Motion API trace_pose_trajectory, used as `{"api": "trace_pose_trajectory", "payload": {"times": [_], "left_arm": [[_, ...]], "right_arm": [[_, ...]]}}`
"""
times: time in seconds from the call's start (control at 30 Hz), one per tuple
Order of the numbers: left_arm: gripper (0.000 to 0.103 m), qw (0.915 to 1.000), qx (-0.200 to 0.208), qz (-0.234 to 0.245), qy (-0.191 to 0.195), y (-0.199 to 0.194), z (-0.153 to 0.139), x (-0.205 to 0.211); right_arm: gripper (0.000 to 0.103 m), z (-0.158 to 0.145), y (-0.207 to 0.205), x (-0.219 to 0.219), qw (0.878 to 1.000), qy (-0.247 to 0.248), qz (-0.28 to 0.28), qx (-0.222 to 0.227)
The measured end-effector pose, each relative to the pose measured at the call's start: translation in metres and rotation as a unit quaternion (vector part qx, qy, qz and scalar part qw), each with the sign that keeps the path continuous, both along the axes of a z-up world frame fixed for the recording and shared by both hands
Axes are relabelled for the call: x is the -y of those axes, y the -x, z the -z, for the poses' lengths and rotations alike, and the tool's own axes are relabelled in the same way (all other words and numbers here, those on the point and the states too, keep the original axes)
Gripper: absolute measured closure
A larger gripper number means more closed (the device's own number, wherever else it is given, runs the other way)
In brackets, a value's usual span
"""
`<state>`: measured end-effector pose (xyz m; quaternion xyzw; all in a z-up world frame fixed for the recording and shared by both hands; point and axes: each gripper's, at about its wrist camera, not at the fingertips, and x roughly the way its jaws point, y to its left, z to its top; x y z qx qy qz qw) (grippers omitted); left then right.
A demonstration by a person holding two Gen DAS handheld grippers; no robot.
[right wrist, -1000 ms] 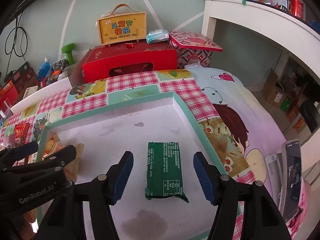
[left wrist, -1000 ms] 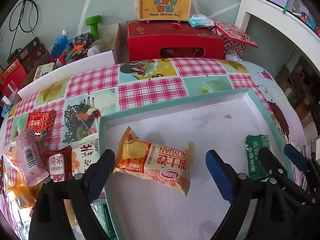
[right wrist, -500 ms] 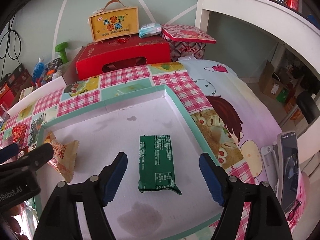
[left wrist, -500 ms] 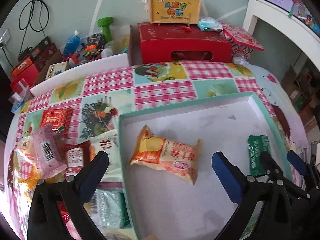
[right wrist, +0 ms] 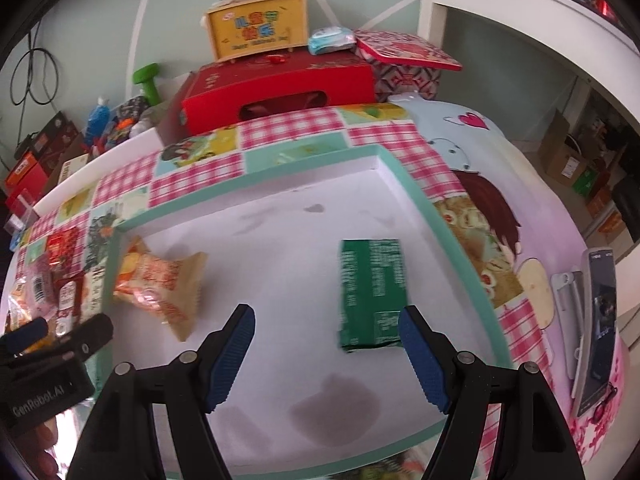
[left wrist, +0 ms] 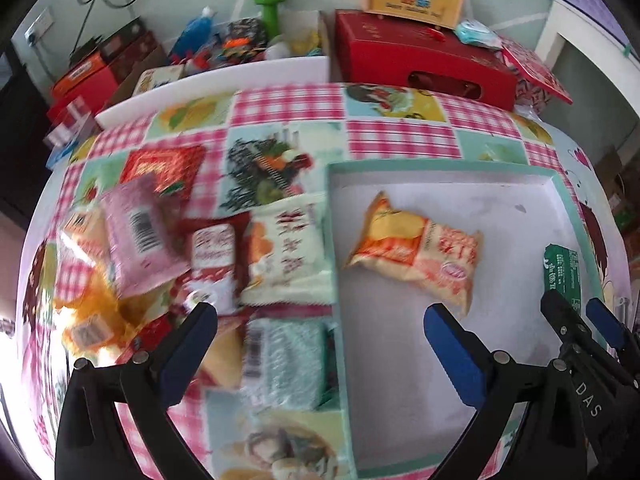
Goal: Organize snacks
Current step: 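Move both open tools back over the snack pile, then grasp the red packet with the left tool while the right tool grasps the green-white striped packet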
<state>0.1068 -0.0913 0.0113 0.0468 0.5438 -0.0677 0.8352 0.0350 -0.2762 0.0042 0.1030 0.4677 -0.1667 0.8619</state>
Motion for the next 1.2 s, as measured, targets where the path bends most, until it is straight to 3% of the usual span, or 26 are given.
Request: {"api": "trace_pose_trajectory", "payload": {"times": [0.23, 0.57, 1.03, 1.2], "left_arm": [[0.0, 0.9983, 0.009, -0.058, 0.005, 0.004, -0.011, -0.054], [0.0, 0.9892, 0.011, -0.144, 0.027, 0.014, -0.017, -0.127], [0.001, 0.979, -0.047, -0.174, 0.094, 0.014, 0.015, -0.141], [0.018, 0.9753, -0.071, -0.179, 0.108, 0.011, 0.027, -0.139]], "right_arm": [[0.025, -0.01, -0.009, -0.048, 0.999, -0.012, -0.051, 0.014], [0.025, -0.007, -0.019, -0.12, 0.991, -0.053, -0.124, 0.016], [0.032, 0.011, -0.023, -0.182, 0.979, -0.063, -0.196, -0.007], [0.04, 0.018, -0.024, -0.186, 0.976, -0.071, -0.203, -0.016]]}}
